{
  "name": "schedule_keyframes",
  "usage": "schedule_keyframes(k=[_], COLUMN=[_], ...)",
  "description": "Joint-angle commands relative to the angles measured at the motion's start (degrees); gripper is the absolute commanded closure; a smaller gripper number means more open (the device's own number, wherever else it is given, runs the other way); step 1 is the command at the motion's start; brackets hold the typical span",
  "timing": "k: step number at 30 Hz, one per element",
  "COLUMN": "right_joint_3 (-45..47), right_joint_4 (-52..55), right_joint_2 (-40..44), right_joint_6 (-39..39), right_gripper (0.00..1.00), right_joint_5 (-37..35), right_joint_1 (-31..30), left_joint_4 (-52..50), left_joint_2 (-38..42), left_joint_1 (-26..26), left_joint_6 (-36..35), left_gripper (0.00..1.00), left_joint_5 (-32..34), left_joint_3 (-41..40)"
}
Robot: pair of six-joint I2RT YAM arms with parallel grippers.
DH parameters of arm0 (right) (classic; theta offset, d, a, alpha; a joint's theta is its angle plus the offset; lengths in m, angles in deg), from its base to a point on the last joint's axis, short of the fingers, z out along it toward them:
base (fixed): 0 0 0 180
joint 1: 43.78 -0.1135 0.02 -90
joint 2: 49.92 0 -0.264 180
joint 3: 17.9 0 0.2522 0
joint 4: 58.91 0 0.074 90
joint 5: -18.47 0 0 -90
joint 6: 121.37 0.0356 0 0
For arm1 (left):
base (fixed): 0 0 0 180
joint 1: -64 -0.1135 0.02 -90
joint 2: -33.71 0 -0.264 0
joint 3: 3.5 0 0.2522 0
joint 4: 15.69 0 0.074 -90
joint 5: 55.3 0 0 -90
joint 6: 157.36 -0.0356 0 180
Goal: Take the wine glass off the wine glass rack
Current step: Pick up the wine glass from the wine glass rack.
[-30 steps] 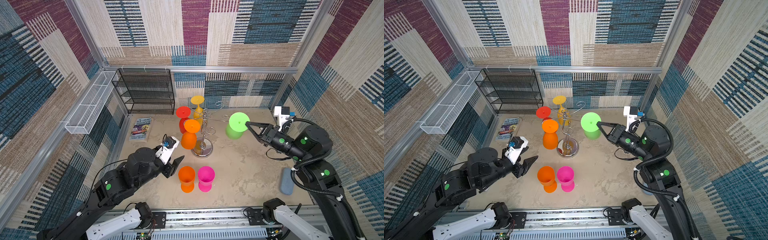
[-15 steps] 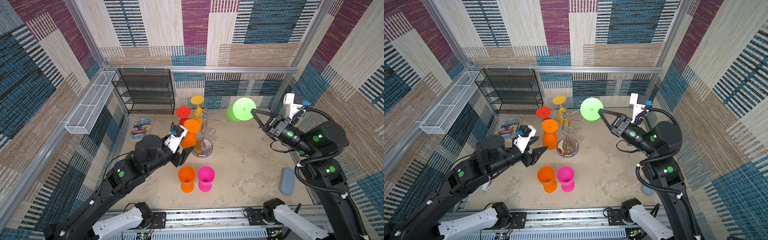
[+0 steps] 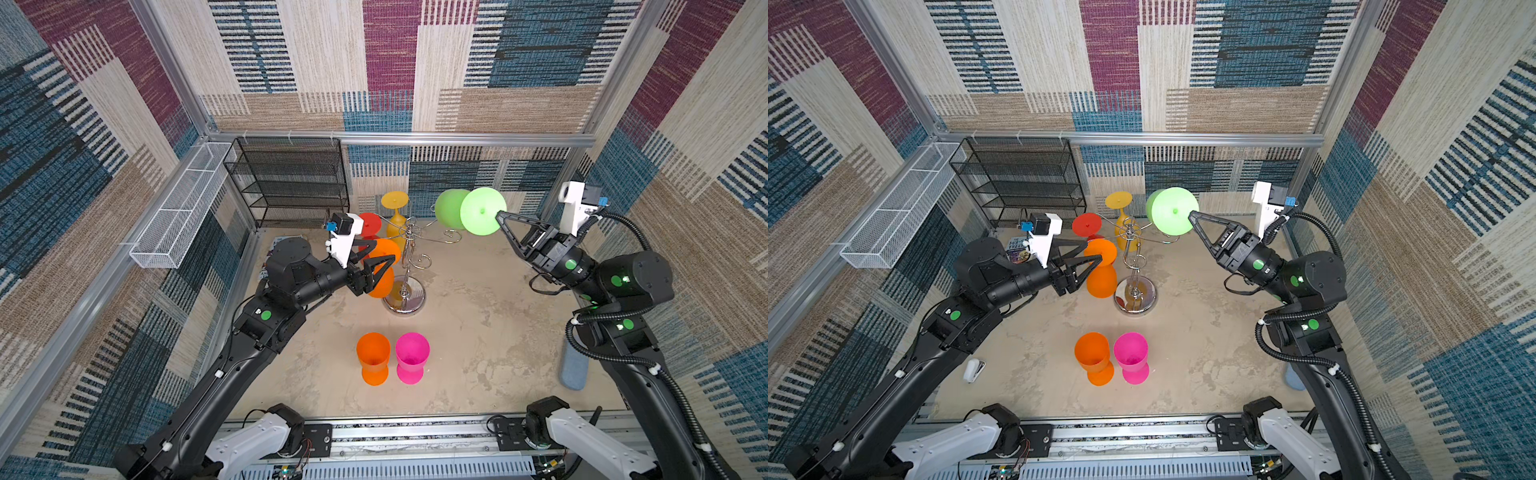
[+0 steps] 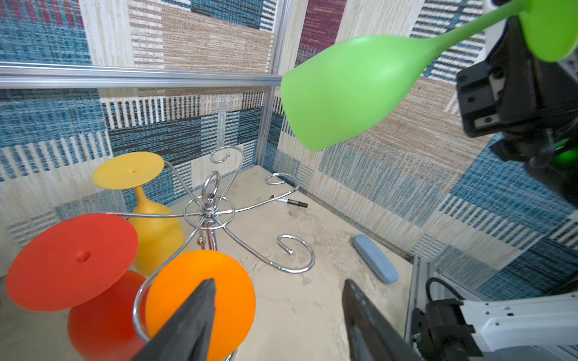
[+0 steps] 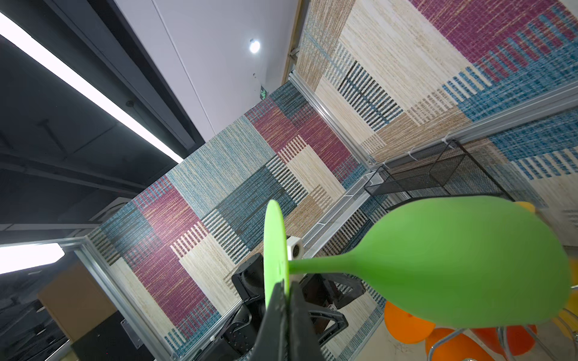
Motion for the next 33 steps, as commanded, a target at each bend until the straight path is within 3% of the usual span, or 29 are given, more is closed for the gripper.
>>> schedule_keyframes(k=[1,7,12,26,33], right_joint_3=[3.27,8.26,11.06,12.88,13.46], right_joint_4=[-19.73,-36.25,-44.85,-49.13,-51.20], right_joint_2=[-0.29,-2.40,-5.05,-7.76,-9.51], right_joint_6=[6.36,12.34,14.51,14.97,15.85], right_gripper=[1.00,1.00,1.00,1.00,1.00], right_joint_5=[3.11,3.95,3.34,2.73,2.42], right_joint_1=[0.00,-0.86,-3.98,-7.41,-7.69], left_joint_4=[18.32,34.24,47.36,84.80,86.22], left_joint_2=[-1.70,-7.56,-12.25,-26.37,-26.92], left_joint_1=[-2.96,-6.22,-7.30,-8.40,-8.41], left_joint_6=[10.41,21.17,29.85,59.95,61.73], left_gripper=[0.32,0.32,0.32,0.32,0.32], left_joint_5=[-14.09,-25.58,-29.48,-35.53,-36.11], left_joint_3=[-2.05,-2.05,-1.36,3.41,3.83])
